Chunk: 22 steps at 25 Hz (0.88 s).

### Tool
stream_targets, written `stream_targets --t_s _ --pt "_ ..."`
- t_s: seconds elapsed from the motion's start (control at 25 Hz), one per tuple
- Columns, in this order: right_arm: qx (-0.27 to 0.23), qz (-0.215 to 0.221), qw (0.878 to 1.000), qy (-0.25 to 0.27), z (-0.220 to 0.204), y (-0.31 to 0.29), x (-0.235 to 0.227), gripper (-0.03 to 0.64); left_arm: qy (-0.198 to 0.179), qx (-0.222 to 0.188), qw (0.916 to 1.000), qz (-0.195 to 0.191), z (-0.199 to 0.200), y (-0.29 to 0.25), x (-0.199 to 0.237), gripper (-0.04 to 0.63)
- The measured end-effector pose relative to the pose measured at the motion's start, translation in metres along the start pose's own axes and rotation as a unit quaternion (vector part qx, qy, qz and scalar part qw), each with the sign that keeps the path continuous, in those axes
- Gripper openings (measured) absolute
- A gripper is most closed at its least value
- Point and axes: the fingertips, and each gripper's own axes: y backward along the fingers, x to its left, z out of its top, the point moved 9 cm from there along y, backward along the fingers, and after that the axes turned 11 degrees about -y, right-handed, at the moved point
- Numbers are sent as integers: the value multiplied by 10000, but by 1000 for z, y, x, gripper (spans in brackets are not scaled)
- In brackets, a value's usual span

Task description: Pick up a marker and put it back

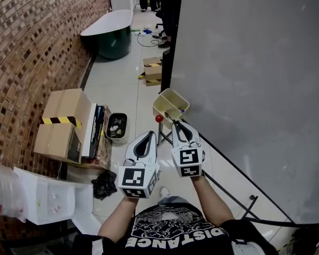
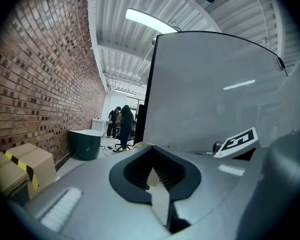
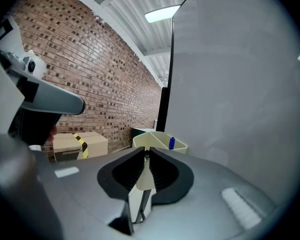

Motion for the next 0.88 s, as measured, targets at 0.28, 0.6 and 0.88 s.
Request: stream_targets --t_s 0.28,0.6,0.88 --pt "-29 9 10000 41 -3 -4 2 32 -1 12 10000 31 -1 -3 3 6" --pt "-49 -5 10000 58 0 -1 1 32 21 26 10000 16 1 -3 2 6" --pt "-152 -82 9998 41 5 14 5 32 32 -16 10000 -73 4 6 -3 6"
